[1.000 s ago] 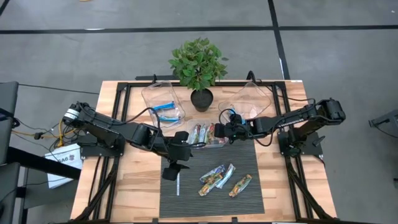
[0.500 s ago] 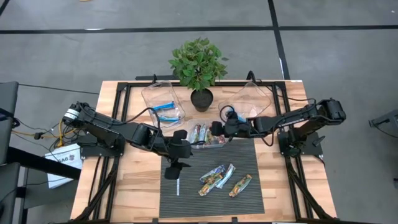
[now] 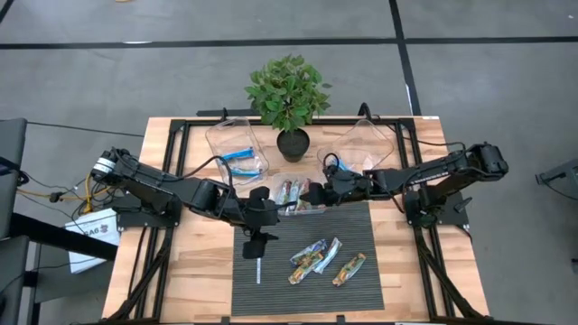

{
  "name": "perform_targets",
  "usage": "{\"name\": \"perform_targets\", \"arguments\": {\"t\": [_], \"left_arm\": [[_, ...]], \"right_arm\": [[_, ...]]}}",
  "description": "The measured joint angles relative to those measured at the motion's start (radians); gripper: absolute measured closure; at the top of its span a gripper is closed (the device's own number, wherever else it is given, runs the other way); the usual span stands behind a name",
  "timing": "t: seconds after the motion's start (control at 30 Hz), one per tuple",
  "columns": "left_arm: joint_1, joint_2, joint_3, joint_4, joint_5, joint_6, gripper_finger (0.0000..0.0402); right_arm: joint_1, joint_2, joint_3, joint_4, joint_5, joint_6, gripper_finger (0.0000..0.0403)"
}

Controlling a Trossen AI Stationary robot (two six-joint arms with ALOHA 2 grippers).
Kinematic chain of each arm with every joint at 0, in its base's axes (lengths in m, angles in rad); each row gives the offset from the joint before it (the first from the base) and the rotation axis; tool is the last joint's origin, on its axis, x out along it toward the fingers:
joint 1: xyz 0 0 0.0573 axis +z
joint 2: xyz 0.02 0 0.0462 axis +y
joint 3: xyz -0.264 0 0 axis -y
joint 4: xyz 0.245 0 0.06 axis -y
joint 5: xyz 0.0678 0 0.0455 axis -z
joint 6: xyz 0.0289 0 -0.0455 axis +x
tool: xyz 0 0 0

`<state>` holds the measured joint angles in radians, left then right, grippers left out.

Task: Pick and place Granola Bars by type
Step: Put the red granola bar into the center transparent bin

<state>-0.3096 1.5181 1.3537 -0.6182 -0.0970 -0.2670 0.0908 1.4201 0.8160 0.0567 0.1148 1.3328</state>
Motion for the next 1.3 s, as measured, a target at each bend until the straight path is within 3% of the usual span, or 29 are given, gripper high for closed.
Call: {"name": "perform_targets", "arguments": {"t": [0.2,0.5,0.8,1.3], "left_arm": [[0.000,0.000,0.000,0.007,-0.018,-0.002,0.0178],[0.000,0.000,0.000,0.011,-0.033,-0.006,0.0178],[0.000,0.000,0.000,0.006,-0.035,-0.006,0.0178],[0.000,0.000,0.000,0.003,-0.039,-0.013,0.0178]], "right_arm": [[0.013,-0.017,0.122,-0.289,-0.006,-0.106,0.0221],[-0.008,0.070,0.398,-0.732,-0.006,-0.359,0.0251],[-0.008,0.198,0.516,-0.900,-0.041,-0.475,0.0261],[-0.015,0.394,0.621,-1.061,-0.064,-0.634,0.0214]]}}
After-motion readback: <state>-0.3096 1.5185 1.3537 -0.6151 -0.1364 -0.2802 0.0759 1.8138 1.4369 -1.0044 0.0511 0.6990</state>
